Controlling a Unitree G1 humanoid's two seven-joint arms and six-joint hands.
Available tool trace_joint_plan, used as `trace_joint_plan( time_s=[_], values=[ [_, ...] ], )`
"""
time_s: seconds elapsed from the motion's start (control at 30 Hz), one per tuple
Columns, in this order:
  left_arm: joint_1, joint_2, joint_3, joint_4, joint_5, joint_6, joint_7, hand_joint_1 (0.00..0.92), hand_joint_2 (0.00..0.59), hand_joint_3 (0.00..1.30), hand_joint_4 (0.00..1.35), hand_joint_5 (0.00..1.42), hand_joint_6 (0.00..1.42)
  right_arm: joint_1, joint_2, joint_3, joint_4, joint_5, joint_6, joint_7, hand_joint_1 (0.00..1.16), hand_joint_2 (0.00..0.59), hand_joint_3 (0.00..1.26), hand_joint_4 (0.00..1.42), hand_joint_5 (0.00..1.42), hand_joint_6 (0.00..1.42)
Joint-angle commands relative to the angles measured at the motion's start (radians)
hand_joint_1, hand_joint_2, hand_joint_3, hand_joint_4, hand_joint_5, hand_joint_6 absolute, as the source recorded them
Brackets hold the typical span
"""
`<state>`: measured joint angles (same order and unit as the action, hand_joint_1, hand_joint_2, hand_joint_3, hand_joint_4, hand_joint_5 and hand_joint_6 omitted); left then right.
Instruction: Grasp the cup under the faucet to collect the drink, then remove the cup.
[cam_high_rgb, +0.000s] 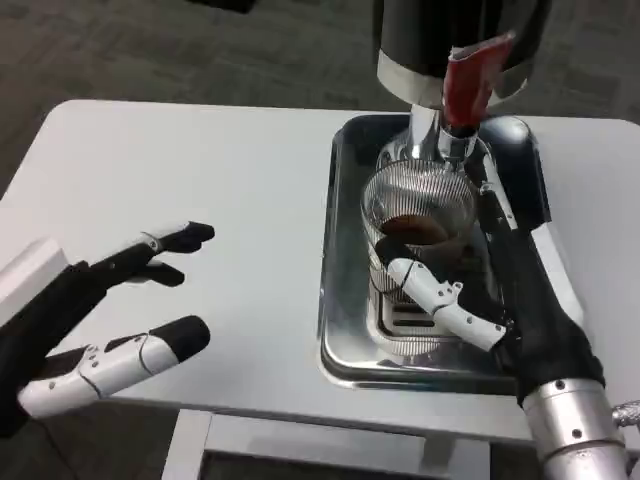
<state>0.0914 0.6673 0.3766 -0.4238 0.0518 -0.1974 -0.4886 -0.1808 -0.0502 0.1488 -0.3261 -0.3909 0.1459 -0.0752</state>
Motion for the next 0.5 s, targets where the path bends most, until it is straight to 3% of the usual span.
trace_joint_plan(
  time_s=[0.03,0.5],
  values=[
    [0.024,0.015,0.012,-0.015,0.006,0.006,-0.007,0.000,0.092,0.18,0.16,0.28,0.23,0.005,0.015,0.024,-0.001,-0.021,0.014,-0.008,0.55,0.232,0.00,0.00,0.04,0.14],
    [0.032,0.020,0.005,-0.001,0.006,0.007,-0.011,0.000,0.092,0.19,0.17,0.28,0.23,0.000,0.029,0.038,0.033,-0.009,-0.012,-0.031,0.57,0.221,0.00,0.00,0.06,0.17]
  ],
)
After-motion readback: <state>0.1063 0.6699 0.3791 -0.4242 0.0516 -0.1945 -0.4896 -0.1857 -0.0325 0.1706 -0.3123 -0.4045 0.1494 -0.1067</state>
